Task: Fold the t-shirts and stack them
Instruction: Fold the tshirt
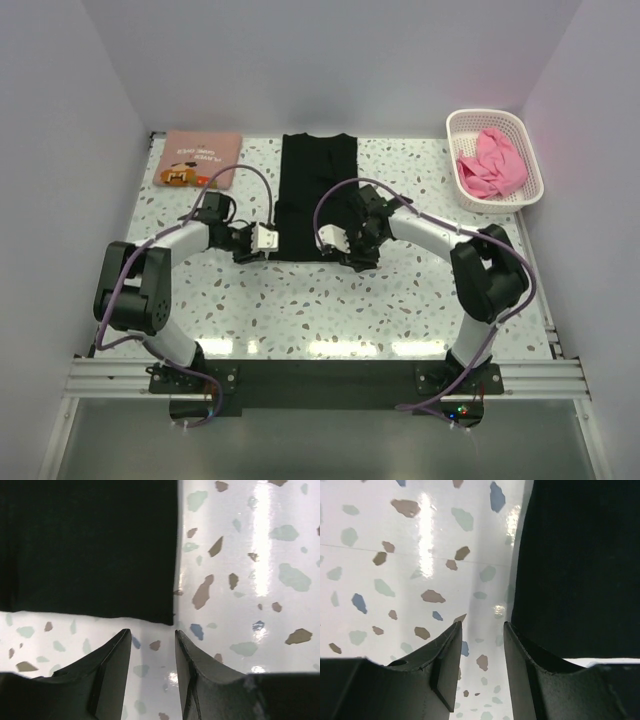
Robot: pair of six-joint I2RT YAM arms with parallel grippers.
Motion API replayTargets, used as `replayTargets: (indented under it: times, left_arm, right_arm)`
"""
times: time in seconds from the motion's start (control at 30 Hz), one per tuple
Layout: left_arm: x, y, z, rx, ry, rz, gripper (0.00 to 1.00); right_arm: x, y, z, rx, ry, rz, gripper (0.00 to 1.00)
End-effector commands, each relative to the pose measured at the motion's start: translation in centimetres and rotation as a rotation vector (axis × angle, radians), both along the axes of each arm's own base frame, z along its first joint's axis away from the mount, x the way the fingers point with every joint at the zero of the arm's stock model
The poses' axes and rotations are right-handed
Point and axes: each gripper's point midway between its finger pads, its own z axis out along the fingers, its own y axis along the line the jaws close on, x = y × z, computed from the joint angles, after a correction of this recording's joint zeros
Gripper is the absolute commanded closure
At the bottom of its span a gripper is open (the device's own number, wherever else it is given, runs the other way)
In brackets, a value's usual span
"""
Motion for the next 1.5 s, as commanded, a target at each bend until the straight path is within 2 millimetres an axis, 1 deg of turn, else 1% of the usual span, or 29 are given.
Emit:
replayTargets:
  times: [0.0, 0.03, 0.07, 0.17, 0.23, 0.33, 0.43, 0.47, 0.57, 0.6, 0.67, 0.77, 0.83, 0.87, 0.93, 1.0, 1.03, 1.17, 1.3, 1.43, 1.47]
  left_arm:
    - [-0.5, -1.0, 0.5, 0.009, -0.085, -0.086, 0.54]
    - [-0.6, -1.1, 0.3, 0.012, -0.085, -0.092, 0.54]
    - [-0.7, -1.1, 0.0, 0.02, -0.081, -0.089, 0.54]
    - [-0.6, -1.3, -0.4, 0.036, -0.086, -0.104, 0.54]
    - [-0.7, -1.5, -0.7, 0.044, -0.091, -0.118, 0.54]
    - [-0.7, -1.8, -1.1, 0.066, -0.106, -0.134, 0.54]
    - [-0.5, -1.9, -1.1, 0.069, -0.1, -0.13, 0.54]
    - [-0.3, -1.9, -0.9, 0.074, -0.106, -0.129, 0.54]
    - [-0.4, -1.8, -1.1, 0.081, -0.109, -0.139, 0.54]
    - [-0.4, -1.8, -1.1, 0.08, -0.106, -0.14, 0.54]
    - [-0.3, -1.9, -1.2, 0.08, -0.105, -0.142, 0.54]
    - [-0.1, -1.9, -1.5, 0.084, -0.101, -0.14, 0.54]
    - [0.2, -2.0, -1.4, 0.085, -0.109, -0.137, 0.54]
    - [0.3, -2.0, -1.4, 0.085, -0.111, -0.137, 0.54]
    - [0.4, -2.1, -1.2, 0.084, -0.112, -0.139, 0.55]
    - [0.4, -2.2, -1.0, 0.079, -0.109, -0.138, 0.55]
    - [0.6, -2.3, -0.6, 0.071, -0.116, -0.137, 0.55]
    - [0.6, -2.5, 0.5, 0.054, -0.126, -0.135, 0.54]
    - [0.4, -2.8, 1.4, 0.037, -0.134, -0.149, 0.53]
    - [0.4, -3.1, 1.2, 0.037, -0.14, -0.16, 0.53]
    - [0.4, -3.3, 1.1, 0.036, -0.137, -0.162, 0.53]
  right_arm:
    - [2.1, 0.0, -1.0, -0.004, -0.07, -0.034, 0.58]
    - [2.1, 0.0, -1.4, -0.012, -0.07, -0.033, 0.58]
    - [2.6, 0.3, -1.6, -0.008, -0.085, -0.039, 0.59]
    - [3.1, 0.2, -2.6, -0.027, -0.099, -0.053, 0.59]
    - [3.3, -0.1, -3.2, -0.045, -0.104, -0.055, 0.6]
    - [3.1, -0.3, -3.3, -0.056, -0.098, -0.05, 0.62]
    - [2.2, -0.2, -1.6, -0.028, -0.086, -0.032, 0.62]
    - [1.7, -0.1, -0.2, 0.001, -0.086, -0.024, 0.62]
    - [1.3, 0.5, 2.5, 0.059, -0.098, -0.019, 0.59]
    - [1.5, 0.7, 3.2, 0.071, -0.11, -0.02, 0.58]
    - [2.0, 0.9, 3.6, 0.083, -0.125, -0.032, 0.56]
    - [3.0, 0.9, 3.0, 0.072, -0.134, -0.037, 0.55]
    - [3.3, 0.6, 1.5, 0.046, -0.124, -0.036, 0.55]
    - [3.6, 0.6, 1.1, 0.045, -0.133, -0.032, 0.55]
    - [3.7, 0.6, -0.2, 0.023, -0.117, -0.024, 0.55]
    - [3.4, 0.3, -1.0, 0.009, -0.099, -0.012, 0.56]
    - [3.3, 0.1, -1.7, -0.005, -0.092, -0.006, 0.56]
    - [2.8, -0.5, -3.1, -0.029, -0.088, 0.02, 0.57]
    - [3.0, -0.6, -3.7, -0.039, -0.085, 0.02, 0.6]
    - [3.3, -0.5, -3.9, -0.047, -0.091, 0.019, 0.64]
    - [3.4, -0.6, -4.0, -0.049, -0.091, 0.017, 0.66]
